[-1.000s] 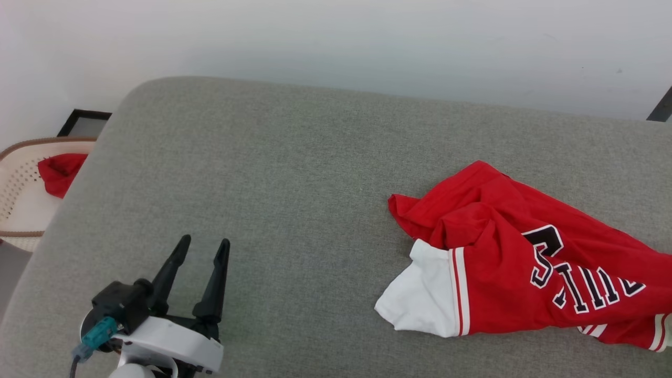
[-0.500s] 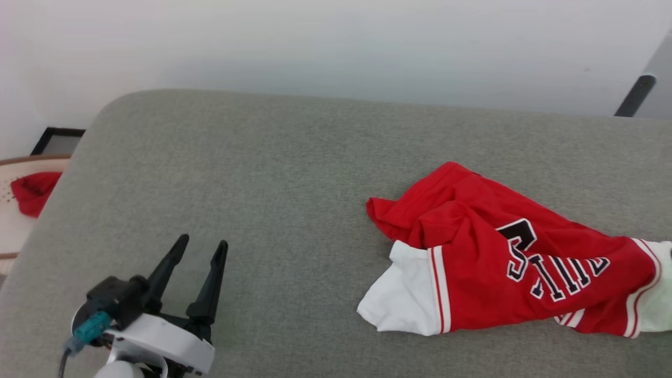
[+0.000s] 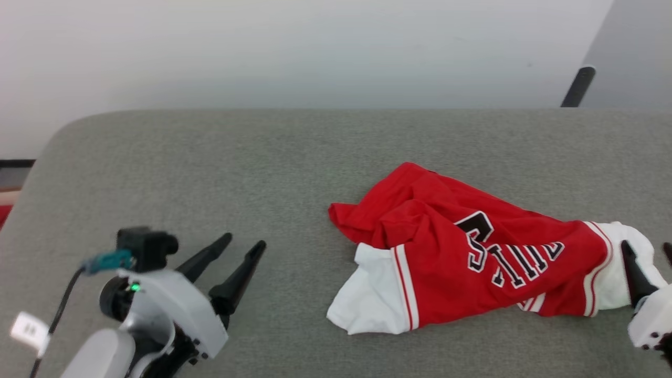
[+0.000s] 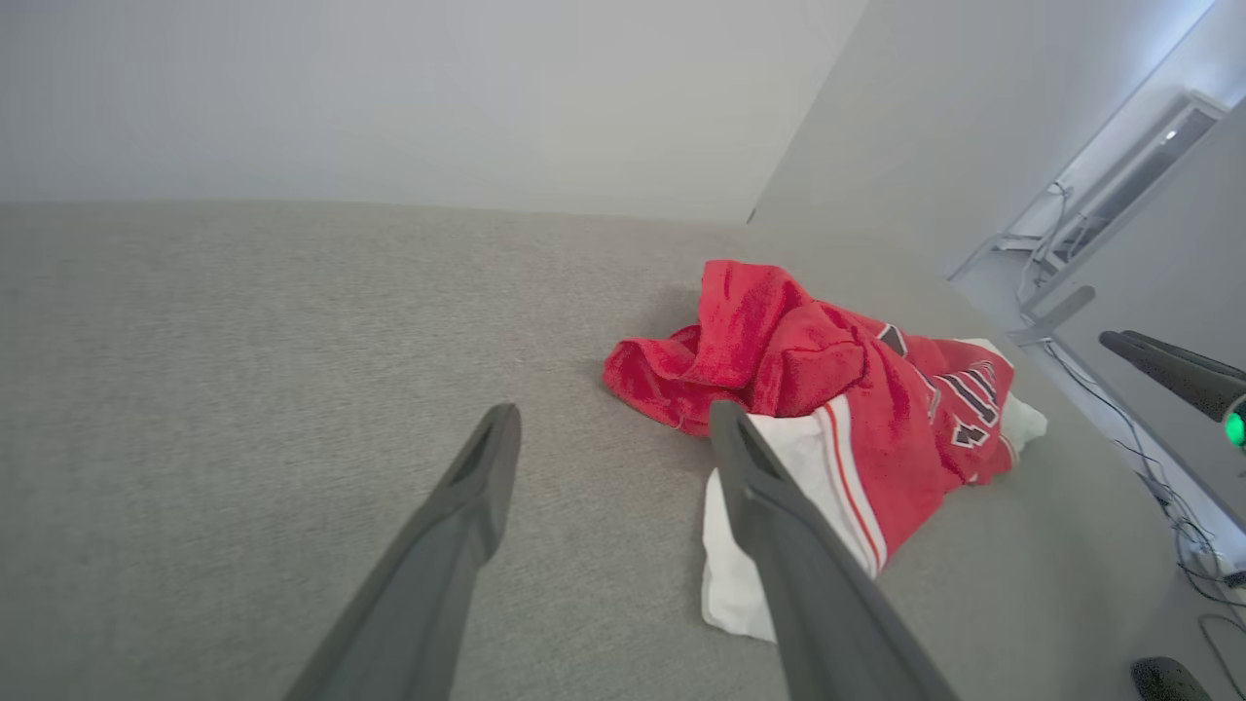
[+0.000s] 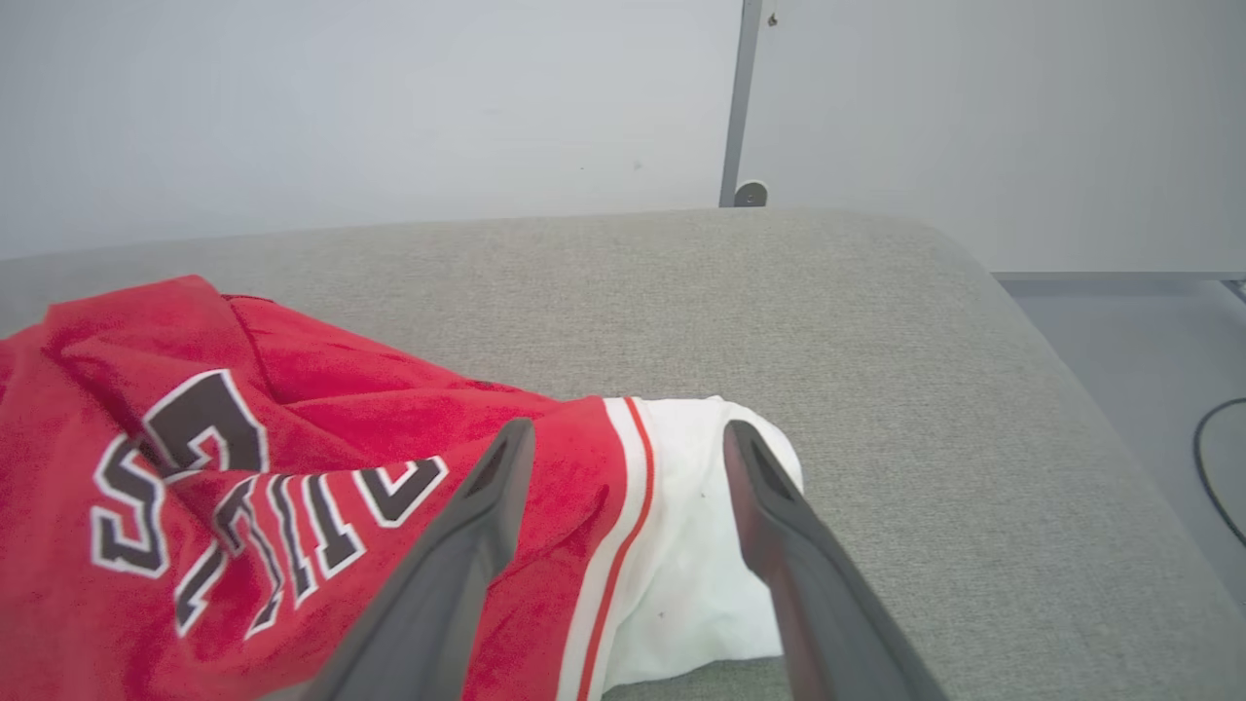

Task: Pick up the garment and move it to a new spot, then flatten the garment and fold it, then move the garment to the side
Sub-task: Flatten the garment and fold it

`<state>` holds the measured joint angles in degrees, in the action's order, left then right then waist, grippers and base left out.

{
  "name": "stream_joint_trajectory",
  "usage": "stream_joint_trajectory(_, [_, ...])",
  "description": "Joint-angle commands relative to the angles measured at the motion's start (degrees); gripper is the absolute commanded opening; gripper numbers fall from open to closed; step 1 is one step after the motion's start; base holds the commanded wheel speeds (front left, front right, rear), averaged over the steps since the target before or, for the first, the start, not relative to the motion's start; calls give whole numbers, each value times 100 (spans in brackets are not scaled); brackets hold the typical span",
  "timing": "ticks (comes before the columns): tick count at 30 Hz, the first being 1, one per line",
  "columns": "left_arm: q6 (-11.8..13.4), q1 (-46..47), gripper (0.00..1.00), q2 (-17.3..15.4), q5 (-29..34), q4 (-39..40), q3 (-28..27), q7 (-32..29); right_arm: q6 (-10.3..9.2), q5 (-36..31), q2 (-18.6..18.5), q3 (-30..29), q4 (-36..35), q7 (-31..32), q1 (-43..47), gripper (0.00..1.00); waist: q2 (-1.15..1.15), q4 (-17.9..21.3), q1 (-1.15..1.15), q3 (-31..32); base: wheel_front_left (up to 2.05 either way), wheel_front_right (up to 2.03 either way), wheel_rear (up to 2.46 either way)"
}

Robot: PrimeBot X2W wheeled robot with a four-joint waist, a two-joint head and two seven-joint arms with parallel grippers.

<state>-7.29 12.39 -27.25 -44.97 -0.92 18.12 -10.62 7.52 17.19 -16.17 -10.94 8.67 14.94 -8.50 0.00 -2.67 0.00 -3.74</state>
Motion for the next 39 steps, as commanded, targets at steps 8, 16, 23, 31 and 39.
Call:
stream_joint_trajectory(8, [190, 706, 100, -1, -908, 206, 351, -1883, -6, -127, 466, 104, -446, -98, 250, 100, 0, 426, 0, -95, 0, 0, 0])
stream_joint_trajectory(16, [413, 1092, 100, 42, -1414, -91, 684, -3104, -6, -91, 750, 155, -710, -195, 326, 100, 0, 778, 0, -262, 0, 0, 0])
stream_joint_trajectory(23, [503, 1274, 100, -32, -1290, -539, 983, -3602, -6, -57, 851, 175, -718, -281, 258, 100, 0, 1043, 0, -486, 0, 0, 0])
stream_joint_trajectory(31, [507, 1386, 100, -94, -1011, -1067, 1282, -3816, -6, -16, 903, 218, -636, -391, 113, 100, 0, 1244, 0, -667, 0, 0, 0])
stream_joint_trajectory(39, [463, 1407, 100, -89, -726, -1542, 1533, -3775, -6, 28, 927, 244, -573, -454, 59, 100, 0, 1310, 0, -778, 0, 0, 0])
